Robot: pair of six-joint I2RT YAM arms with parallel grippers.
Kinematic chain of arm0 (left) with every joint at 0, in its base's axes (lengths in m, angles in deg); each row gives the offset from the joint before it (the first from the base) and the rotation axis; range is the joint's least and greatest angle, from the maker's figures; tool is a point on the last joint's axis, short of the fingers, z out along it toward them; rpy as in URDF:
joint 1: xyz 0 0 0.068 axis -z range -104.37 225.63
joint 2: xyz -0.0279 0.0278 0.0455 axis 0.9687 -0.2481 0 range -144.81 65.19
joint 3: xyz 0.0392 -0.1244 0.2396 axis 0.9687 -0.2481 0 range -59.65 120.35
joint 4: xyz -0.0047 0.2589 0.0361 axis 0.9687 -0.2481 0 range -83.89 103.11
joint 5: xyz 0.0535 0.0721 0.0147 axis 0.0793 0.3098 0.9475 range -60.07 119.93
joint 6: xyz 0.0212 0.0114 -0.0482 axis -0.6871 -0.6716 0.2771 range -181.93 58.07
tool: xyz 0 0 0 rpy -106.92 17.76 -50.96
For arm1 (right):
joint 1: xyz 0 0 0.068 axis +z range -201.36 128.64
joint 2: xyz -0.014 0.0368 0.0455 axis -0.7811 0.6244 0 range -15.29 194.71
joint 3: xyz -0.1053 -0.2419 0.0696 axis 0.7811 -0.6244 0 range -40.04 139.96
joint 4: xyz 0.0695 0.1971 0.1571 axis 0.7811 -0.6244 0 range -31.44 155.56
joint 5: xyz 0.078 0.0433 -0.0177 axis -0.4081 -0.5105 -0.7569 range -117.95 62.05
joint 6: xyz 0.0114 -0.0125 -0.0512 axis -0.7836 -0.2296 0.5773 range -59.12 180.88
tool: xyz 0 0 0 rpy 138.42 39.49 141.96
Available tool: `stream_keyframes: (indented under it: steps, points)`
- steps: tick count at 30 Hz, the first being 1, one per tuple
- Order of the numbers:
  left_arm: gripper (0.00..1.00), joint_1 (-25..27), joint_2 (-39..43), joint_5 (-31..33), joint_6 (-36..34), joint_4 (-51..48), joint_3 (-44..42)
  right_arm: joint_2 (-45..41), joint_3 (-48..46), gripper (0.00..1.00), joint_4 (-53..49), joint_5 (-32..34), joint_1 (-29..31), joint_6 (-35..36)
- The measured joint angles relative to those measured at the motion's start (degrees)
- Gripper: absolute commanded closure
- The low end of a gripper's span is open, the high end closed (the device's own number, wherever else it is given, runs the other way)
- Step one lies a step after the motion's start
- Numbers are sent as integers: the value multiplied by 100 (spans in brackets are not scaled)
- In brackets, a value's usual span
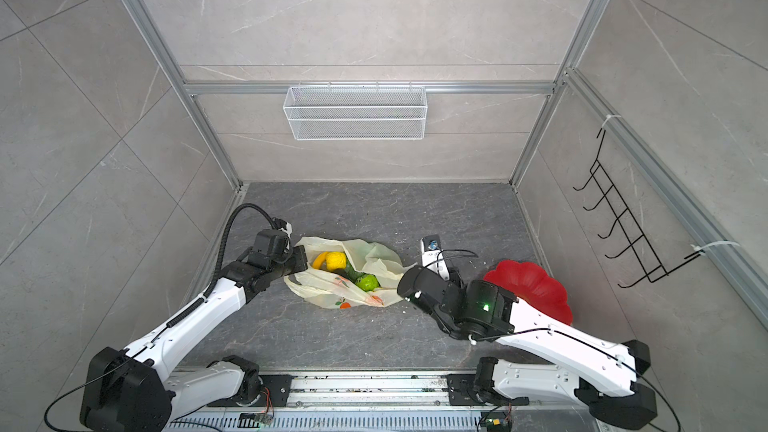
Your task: Take the fake fruits out of the plastic bag
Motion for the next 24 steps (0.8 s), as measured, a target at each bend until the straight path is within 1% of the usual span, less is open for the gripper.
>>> stream_keyframes:
  steps: [3, 4, 6, 9, 11, 13, 18, 24]
  points:
    - [100, 0, 0, 0, 0, -2, 0, 437, 424, 30, -275, 225, 935, 0]
    - [100, 0, 0, 0, 0, -2, 0, 654, 533, 32, -289, 234, 1132, 0]
    - [100, 0, 0, 2, 0, -2, 0, 1126, 623, 34, -173, 155, 1327, 22]
    - [100, 0, 0, 2, 0, -2, 0, 1716, 459, 37, 273, -120, 1320, 133]
    - [100, 0, 0, 2, 0, 0, 0, 1912, 308, 38, 560, -328, 1187, 223]
    - [100, 0, 0, 0, 2, -2, -2, 2026, 186, 38, 839, -531, 885, 348]
    - [100, 0, 70, 2, 4, 2, -70, 2540, 175, 31, 1377, -750, -140, 673]
    - [100, 0, 205, 4, 7, 4, -197, 3451, 326, 21, 1620, -793, -1064, 1167]
